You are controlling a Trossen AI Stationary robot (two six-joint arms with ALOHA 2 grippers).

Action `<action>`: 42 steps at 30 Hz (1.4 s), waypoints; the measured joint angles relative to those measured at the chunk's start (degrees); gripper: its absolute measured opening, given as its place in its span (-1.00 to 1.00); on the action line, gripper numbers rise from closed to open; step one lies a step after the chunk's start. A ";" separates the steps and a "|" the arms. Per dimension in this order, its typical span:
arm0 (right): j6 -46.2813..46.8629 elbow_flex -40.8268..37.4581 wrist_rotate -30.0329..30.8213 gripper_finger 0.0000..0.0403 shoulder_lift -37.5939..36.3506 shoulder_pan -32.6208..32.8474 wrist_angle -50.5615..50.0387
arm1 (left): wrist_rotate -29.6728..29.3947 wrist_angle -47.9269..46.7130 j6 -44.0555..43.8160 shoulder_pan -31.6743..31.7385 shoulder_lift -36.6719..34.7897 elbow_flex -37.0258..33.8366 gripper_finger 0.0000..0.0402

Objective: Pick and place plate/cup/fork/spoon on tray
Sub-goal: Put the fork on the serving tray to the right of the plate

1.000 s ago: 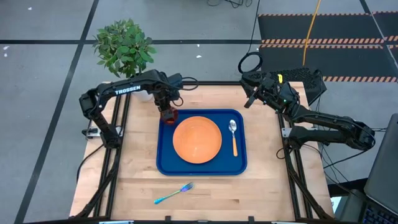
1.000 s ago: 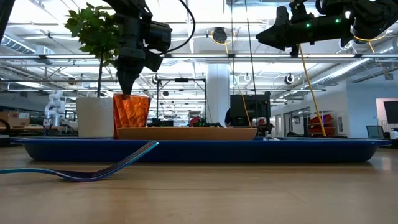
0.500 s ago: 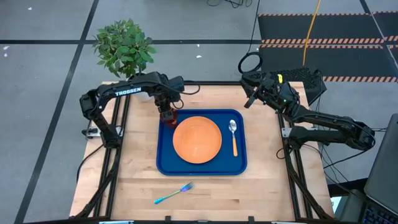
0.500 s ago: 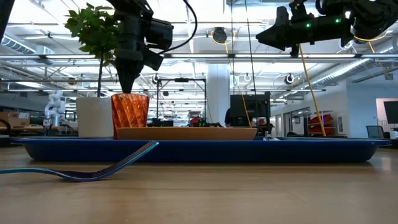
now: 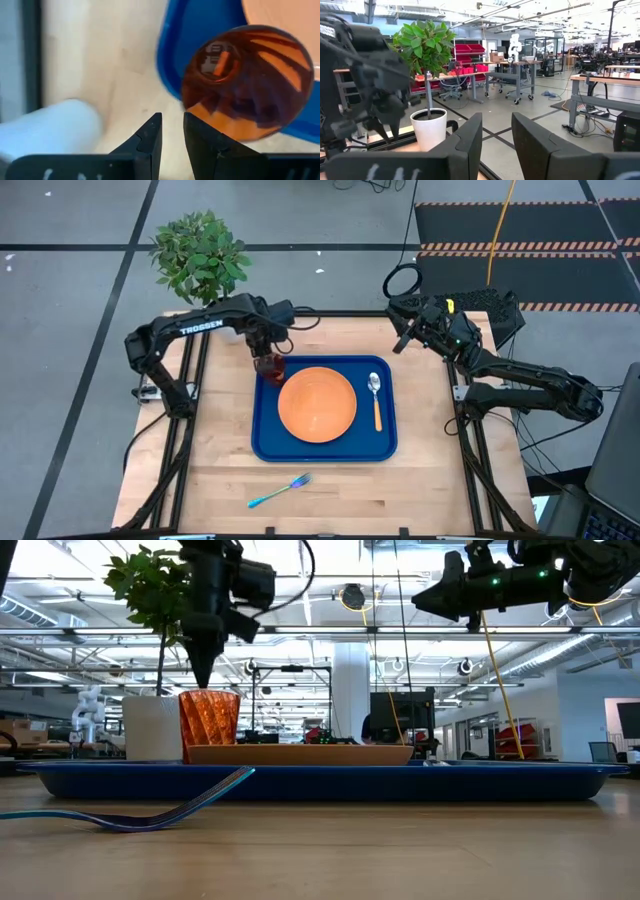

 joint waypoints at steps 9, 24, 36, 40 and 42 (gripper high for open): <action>0.00 0.00 -0.02 -0.50 1.83 -0.22 0.02 | -2.41 2.30 -2.36 -3.30 -8.40 3.85 -0.59; 3.15 0.00 -0.29 -0.50 1.90 -0.09 -2.54 | -1.27 2.25 -25.42 -31.47 -15.02 3.85 -0.73; 4.55 0.00 -15.07 -0.50 1.82 1.97 2.50 | 0.88 5.35 -45.24 -57.60 -10.51 -2.00 -0.75; 5.14 0.00 -14.95 -0.50 1.82 2.78 1.83 | 5.36 15.34 -52.52 -61.48 -9.55 -5.90 -0.75; 6.39 0.00 -14.90 -0.50 1.82 3.06 1.47 | 8.43 22.22 -55.68 -62.24 -8.69 -7.72 -0.75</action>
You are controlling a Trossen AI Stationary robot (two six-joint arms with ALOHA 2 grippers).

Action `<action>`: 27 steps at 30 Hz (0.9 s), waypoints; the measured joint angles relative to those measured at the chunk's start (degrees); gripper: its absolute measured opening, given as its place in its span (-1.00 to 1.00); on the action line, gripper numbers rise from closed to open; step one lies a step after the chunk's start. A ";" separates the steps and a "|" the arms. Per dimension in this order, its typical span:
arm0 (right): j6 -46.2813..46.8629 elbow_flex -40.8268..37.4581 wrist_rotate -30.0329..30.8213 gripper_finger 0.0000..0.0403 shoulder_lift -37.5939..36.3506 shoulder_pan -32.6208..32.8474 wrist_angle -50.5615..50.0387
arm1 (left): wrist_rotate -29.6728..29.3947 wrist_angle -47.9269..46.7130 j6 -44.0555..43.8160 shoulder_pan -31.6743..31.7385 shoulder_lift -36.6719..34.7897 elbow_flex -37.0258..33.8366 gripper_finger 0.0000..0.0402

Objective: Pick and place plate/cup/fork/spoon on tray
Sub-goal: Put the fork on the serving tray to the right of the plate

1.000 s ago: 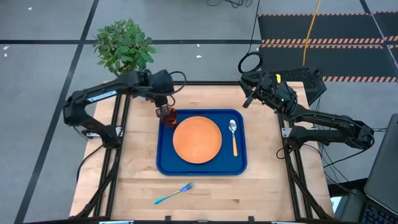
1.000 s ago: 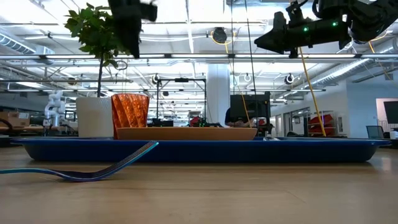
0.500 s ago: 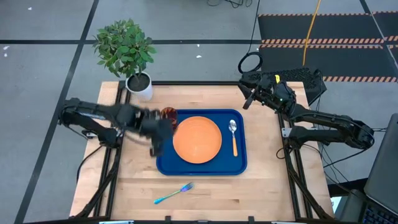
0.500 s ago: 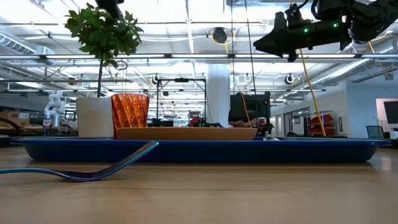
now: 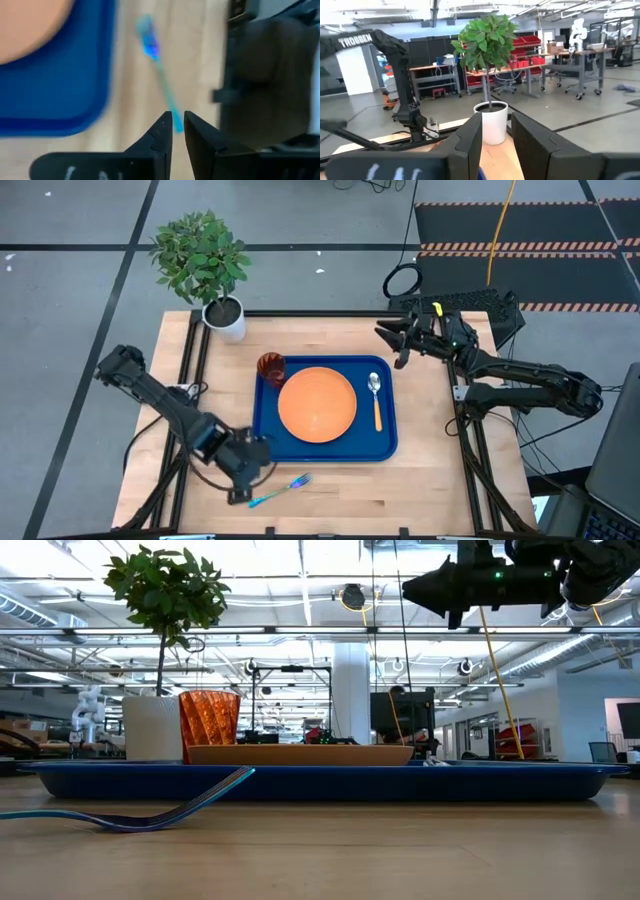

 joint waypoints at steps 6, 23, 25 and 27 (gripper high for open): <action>0.50 0.00 0.01 -0.50 0.00 0.79 -0.55 | 3.77 6.61 -5.58 0.12 5.76 -1.17 -0.75; -0.87 0.00 0.09 -0.50 0.00 0.96 -1.40 | 9.84 -1.48 14.36 0.88 17.53 -1.15 -0.75; -1.30 0.00 0.18 -0.50 0.00 0.88 -0.76 | 8.92 -1.37 17.55 0.98 17.76 -1.16 -0.75; -1.82 0.00 1.34 -0.50 0.00 0.87 0.36 | 8.59 -1.14 21.10 1.06 17.82 -1.24 -0.75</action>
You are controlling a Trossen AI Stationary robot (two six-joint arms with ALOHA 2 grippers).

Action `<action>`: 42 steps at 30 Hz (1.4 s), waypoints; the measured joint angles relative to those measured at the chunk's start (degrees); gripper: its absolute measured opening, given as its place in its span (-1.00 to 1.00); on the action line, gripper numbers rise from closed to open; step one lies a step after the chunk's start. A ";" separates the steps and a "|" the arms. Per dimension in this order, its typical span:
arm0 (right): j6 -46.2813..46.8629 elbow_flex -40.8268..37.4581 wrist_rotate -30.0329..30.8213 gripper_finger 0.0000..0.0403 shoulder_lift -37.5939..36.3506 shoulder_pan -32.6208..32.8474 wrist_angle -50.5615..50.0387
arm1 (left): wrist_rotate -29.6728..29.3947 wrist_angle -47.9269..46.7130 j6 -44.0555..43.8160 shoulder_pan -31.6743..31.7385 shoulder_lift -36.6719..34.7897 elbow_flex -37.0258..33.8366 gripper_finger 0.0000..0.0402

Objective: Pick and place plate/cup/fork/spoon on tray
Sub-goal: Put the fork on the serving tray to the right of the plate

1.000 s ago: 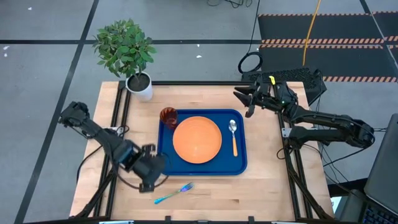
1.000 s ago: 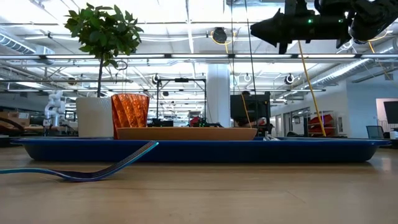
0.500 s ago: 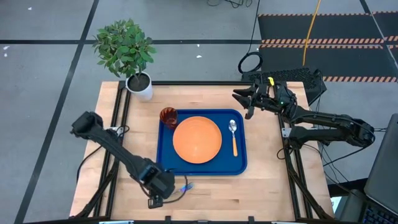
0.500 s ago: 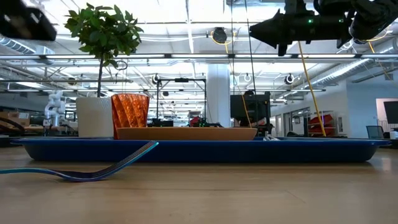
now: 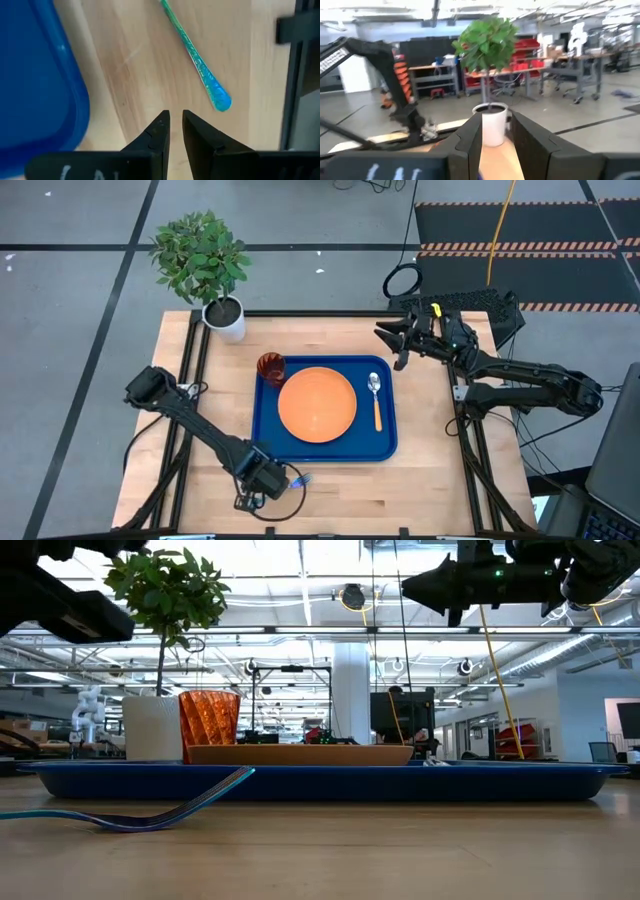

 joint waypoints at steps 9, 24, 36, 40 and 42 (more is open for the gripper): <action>1.08 0.00 0.14 -0.50 0.00 0.43 -0.72 | -3.78 1.00 16.27 -2.66 0.02 -0.03 -0.75; 8.86 0.00 0.09 -0.50 0.02 10.68 -19.36 | -6.87 11.51 20.67 -3.51 0.02 -0.09 -0.75; 10.56 0.00 6.59 -0.50 0.04 24.92 -19.96 | -6.65 15.04 12.50 -9.61 5.17 -0.11 -0.75; 12.07 0.00 10.75 -0.50 0.04 28.21 -19.93 | -6.66 15.02 12.16 -10.89 6.74 -0.11 -0.75; 12.21 0.00 12.45 -0.50 0.04 29.76 -19.92 | -7.10 14.97 12.16 -11.11 6.82 -0.11 -0.75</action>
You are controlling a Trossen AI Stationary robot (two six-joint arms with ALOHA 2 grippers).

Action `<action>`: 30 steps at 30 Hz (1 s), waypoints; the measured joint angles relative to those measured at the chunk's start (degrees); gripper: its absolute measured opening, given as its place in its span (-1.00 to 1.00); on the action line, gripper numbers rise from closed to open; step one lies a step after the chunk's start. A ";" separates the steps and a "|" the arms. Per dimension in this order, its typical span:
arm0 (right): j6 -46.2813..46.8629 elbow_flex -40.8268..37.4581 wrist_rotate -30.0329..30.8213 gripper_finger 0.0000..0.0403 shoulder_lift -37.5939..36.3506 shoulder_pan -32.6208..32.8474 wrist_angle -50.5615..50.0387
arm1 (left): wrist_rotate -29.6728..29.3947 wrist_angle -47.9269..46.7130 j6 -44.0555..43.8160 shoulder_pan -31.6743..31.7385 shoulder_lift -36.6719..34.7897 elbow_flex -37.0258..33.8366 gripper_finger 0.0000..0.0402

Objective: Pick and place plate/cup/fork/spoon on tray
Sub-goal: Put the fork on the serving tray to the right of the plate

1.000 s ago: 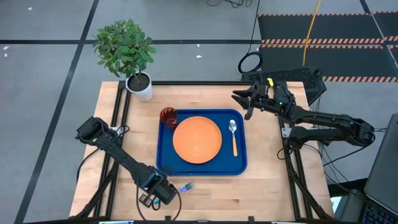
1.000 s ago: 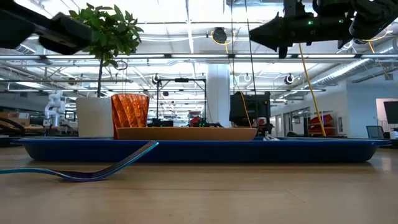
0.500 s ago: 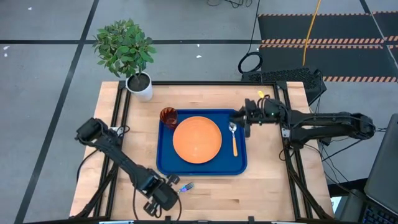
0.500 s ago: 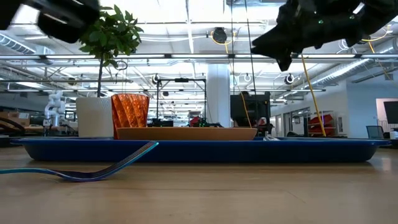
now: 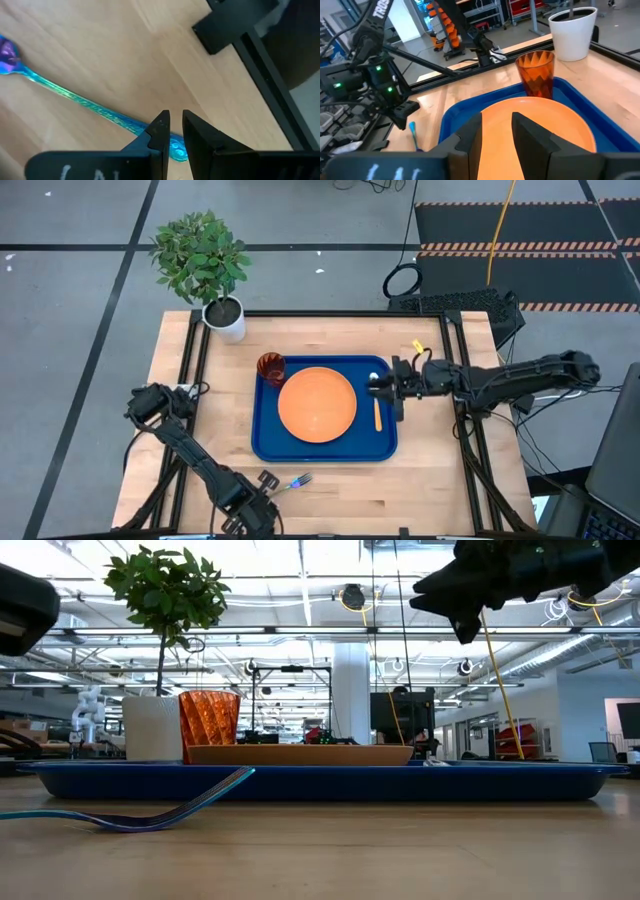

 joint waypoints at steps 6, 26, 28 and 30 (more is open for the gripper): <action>1.23 0.00 4.87 -0.50 0.00 4.14 0.03 | -2.99 -0.10 -0.08 0.15 0.02 0.00 -0.75; 5.49 -0.02 13.41 -0.50 3.47 11.99 2.05 | -8.87 -0.55 -44.87 3.86 0.06 0.00 -0.74; 4.72 -0.02 13.42 -0.50 3.96 11.99 3.62 | -9.68 -0.72 -44.67 3.96 0.07 0.00 -0.74; 3.36 -0.02 14.36 -0.50 4.29 11.99 5.29 | -10.13 -0.83 -43.86 3.97 0.07 0.00 -0.74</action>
